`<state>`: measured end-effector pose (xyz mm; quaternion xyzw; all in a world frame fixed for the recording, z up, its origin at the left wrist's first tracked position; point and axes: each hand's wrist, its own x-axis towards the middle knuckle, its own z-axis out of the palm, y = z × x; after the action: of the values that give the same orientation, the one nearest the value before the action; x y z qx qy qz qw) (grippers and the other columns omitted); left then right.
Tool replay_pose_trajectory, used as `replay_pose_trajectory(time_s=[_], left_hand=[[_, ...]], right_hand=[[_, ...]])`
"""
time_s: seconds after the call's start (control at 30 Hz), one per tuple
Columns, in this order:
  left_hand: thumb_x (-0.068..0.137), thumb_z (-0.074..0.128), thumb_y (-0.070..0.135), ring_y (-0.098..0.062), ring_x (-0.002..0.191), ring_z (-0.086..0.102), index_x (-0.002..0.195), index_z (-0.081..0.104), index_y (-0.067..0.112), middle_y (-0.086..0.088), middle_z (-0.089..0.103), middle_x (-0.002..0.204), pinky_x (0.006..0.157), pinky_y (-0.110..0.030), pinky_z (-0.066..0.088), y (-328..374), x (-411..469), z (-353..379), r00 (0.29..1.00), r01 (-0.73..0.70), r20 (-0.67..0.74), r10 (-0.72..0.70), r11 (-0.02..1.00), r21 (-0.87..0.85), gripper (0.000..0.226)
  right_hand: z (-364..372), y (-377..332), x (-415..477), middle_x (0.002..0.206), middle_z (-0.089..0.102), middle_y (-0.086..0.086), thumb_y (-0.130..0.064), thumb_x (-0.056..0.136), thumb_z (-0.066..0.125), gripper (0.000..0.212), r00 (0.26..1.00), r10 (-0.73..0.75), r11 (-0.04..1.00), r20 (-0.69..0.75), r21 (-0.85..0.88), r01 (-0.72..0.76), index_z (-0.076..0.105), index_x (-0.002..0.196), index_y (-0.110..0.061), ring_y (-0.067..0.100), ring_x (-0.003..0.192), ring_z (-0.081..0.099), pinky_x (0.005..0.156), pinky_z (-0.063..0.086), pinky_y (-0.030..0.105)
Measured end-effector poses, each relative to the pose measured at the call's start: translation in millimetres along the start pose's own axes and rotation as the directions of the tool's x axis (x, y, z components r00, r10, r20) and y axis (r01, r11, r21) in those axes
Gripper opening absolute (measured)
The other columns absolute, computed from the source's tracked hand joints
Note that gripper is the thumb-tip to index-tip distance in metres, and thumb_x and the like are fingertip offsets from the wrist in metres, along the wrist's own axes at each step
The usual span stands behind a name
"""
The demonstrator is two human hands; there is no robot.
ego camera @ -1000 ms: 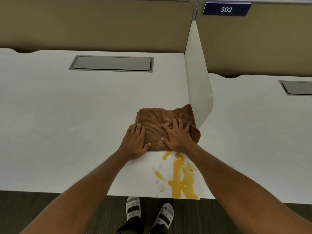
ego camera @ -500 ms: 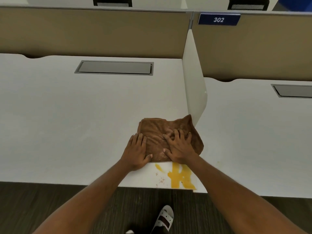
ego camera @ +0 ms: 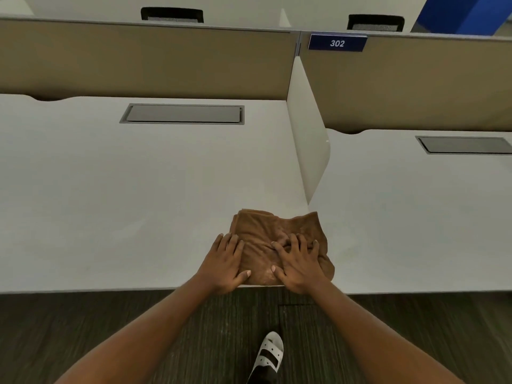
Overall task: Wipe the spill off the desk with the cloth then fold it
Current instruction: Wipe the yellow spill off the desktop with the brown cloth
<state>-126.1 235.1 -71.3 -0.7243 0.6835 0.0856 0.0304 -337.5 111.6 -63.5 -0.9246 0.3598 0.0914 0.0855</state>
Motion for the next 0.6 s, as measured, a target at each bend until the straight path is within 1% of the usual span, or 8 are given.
replay_pose_trajectory(time_s=[0.07,0.13,0.23,0.33,0.4,0.47,0.5,0.6], left_hand=[[0.09,0.02,0.07,-0.036,0.141,0.026,0.146,0.032,0.006,-0.021,0.033,0.152,0.119,-0.051,0.01,-1,-8,0,0.999,-0.032,-0.023,0.032,0.999,0.004,0.086],[0.091,0.024,0.068,-0.034,0.134,0.036,0.139,0.042,0.009,-0.018,0.043,0.145,0.117,-0.052,0.021,-4,-12,-2,0.996,-0.066,-0.057,0.065,0.998,-0.018,0.079],[0.091,0.024,0.068,-0.027,0.121,0.044,0.132,0.046,0.017,-0.01,0.049,0.138,0.107,-0.045,0.036,-15,-18,-4,0.989,-0.098,-0.115,0.088,0.991,-0.086,0.069],[0.092,0.029,0.066,-0.021,0.108,0.048,0.126,0.048,0.017,-0.007,0.055,0.126,0.096,-0.041,0.045,-32,-19,-5,0.979,-0.106,-0.189,0.081,0.986,-0.128,0.062],[0.092,0.028,0.066,-0.024,0.109,0.05,0.124,0.049,0.013,-0.009,0.055,0.124,0.099,-0.044,0.044,-44,-17,-4,0.977,-0.061,-0.211,0.029,0.987,-0.145,0.065],[0.092,0.022,0.067,-0.033,0.123,0.046,0.131,0.046,0.006,-0.017,0.05,0.135,0.109,-0.048,0.035,-53,-13,-4,0.979,0.03,-0.195,-0.062,0.987,-0.161,0.076],[0.091,0.019,0.068,-0.035,0.128,0.043,0.134,0.044,0.006,-0.019,0.047,0.139,0.111,-0.049,0.031,-55,-11,-4,0.976,0.075,-0.189,-0.11,0.981,-0.18,0.079],[0.09,0.017,0.069,-0.034,0.133,0.035,0.136,0.04,0.01,-0.016,0.04,0.145,0.112,-0.049,0.025,-56,-8,-3,0.966,0.134,-0.181,-0.182,0.959,-0.25,0.079]], right_hand=[[4,-6,-12,0.154,0.018,0.015,-0.069,0.085,0.022,0.065,1.0,0.013,1.0,-0.004,0.006,-0.013,0.015,0.144,-0.042,0.04,0.14,0.012,0.105,0.001,0.071],[8,-12,-22,0.154,0.018,0.015,-0.07,0.085,0.022,0.066,1.0,0.026,1.0,-0.001,0.012,-0.026,0.015,0.144,-0.042,0.04,0.139,0.013,0.105,0.002,0.07],[15,-24,-36,0.155,0.016,0.016,-0.072,0.084,0.022,0.068,1.0,0.022,1.0,0.003,0.022,-0.022,0.011,0.144,-0.043,0.042,0.14,0.01,0.106,-0.001,0.07],[16,-33,-39,0.155,0.014,0.016,-0.078,0.081,0.018,0.071,1.0,0.03,0.998,0.008,0.049,-0.03,0.011,0.143,-0.045,0.044,0.14,0.008,0.105,-0.004,0.071],[13,-36,-33,0.156,0.012,0.018,-0.084,0.077,0.014,0.077,1.0,0.02,0.998,0.018,0.06,-0.021,0.011,0.143,-0.045,0.047,0.14,0.006,0.104,-0.005,0.072],[11,-38,-26,0.157,0.008,0.019,-0.088,0.074,0.013,0.083,0.999,-0.004,0.999,0.034,0.045,0.003,0.006,0.145,-0.046,0.049,0.141,0.003,0.104,-0.006,0.072],[11,-39,-23,0.158,0.005,0.02,-0.088,0.073,0.013,0.084,0.999,-0.019,0.999,0.041,0.034,0.018,0.003,0.145,-0.046,0.049,0.141,0.001,0.104,-0.006,0.072],[12,-48,-15,0.159,0.0,0.018,-0.086,0.075,0.014,0.082,0.998,-0.055,0.998,0.041,0.011,0.054,-0.002,0.145,-0.046,0.048,0.142,-0.003,0.104,-0.01,0.072]])
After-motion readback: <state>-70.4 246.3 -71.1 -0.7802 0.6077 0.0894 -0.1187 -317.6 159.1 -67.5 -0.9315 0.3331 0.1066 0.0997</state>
